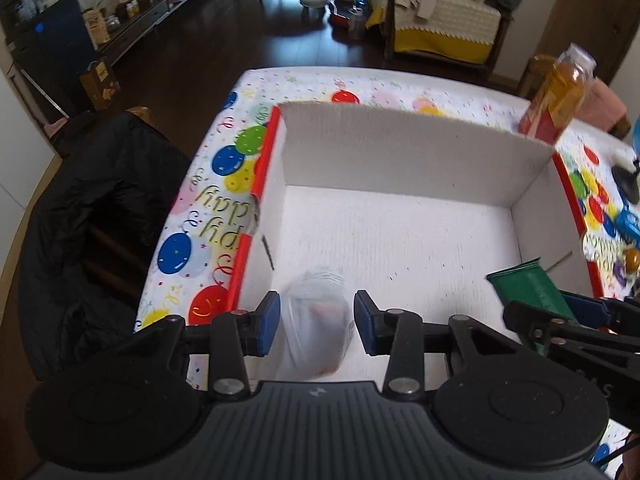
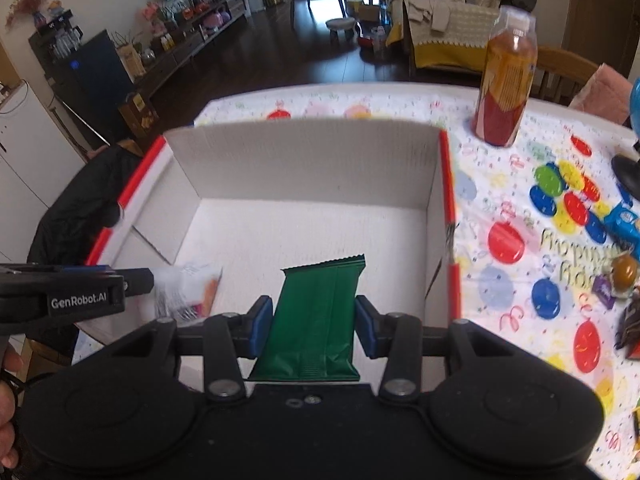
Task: Organize snacks
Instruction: 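Carry both snacks over the red box and open both tools to drop them, then move both tools back over the remaining snacks on the table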
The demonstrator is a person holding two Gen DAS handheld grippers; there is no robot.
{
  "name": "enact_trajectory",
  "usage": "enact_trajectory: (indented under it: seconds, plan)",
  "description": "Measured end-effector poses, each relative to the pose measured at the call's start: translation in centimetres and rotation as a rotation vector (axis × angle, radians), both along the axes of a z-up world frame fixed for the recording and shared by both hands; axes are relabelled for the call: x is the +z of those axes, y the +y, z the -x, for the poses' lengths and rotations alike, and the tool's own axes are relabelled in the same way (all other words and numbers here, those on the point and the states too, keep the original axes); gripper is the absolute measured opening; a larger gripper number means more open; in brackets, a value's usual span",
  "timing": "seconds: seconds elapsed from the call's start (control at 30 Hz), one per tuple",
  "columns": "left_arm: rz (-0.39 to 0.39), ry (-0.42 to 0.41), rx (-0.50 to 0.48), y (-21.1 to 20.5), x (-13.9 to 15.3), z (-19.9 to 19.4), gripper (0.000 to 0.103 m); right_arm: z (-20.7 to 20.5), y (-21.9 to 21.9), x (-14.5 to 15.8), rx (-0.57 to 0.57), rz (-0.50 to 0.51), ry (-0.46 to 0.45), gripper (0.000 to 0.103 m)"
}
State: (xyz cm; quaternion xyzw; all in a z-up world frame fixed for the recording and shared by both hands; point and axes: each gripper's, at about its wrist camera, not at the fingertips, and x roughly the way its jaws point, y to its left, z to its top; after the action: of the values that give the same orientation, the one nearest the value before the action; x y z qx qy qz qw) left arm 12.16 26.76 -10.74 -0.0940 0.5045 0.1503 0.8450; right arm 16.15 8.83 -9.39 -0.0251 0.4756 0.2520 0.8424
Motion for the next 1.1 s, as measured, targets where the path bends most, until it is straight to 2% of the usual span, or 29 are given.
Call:
enact_trajectory:
  seconds: [0.07, 0.3, 0.37, 0.43, 0.67, 0.73, 0.83, 1.1]
  plan:
    - [0.002, 0.003, -0.017, -0.3, -0.3, 0.0, 0.039, 0.1, 0.0, -0.3, -0.004, 0.007, 0.007, 0.042]
    - [-0.002, -0.01, -0.052, -1.2, -0.2, 0.2, 0.04, 0.2, -0.8, -0.4, -0.024, -0.007, 0.021, 0.052]
    - [0.003, -0.021, -0.055, -1.4, 0.1, 0.5, 0.046, 0.4, -1.3, 0.0, -0.027, -0.018, 0.018, 0.054]
    - [0.003, -0.034, -0.058, -1.7, 0.5, 0.9, 0.054, 0.6, -1.7, 0.4, -0.029, -0.029, 0.014, 0.06]
    - [0.004, -0.068, -0.059, -2.8, 2.3, 2.3, 0.056, 1.8, -3.6, 2.2, -0.034, -0.076, -0.006, 0.065]
    - [0.0, -0.081, -0.062, -3.3, 3.0, 2.8, 0.056, 2.3, -4.2, 2.9, -0.033, -0.091, -0.016, 0.07]
    - [0.004, -0.102, -0.065, -4.0, 3.9, 3.5, 0.061, 3.1, -5.2, 3.8, -0.029, -0.114, -0.029, 0.072]
    - [0.003, -0.145, -0.089, -7.0, 5.9, 5.3, 0.066, 5.3, -8.1, 6.0, -0.027, -0.16, -0.068, 0.082]
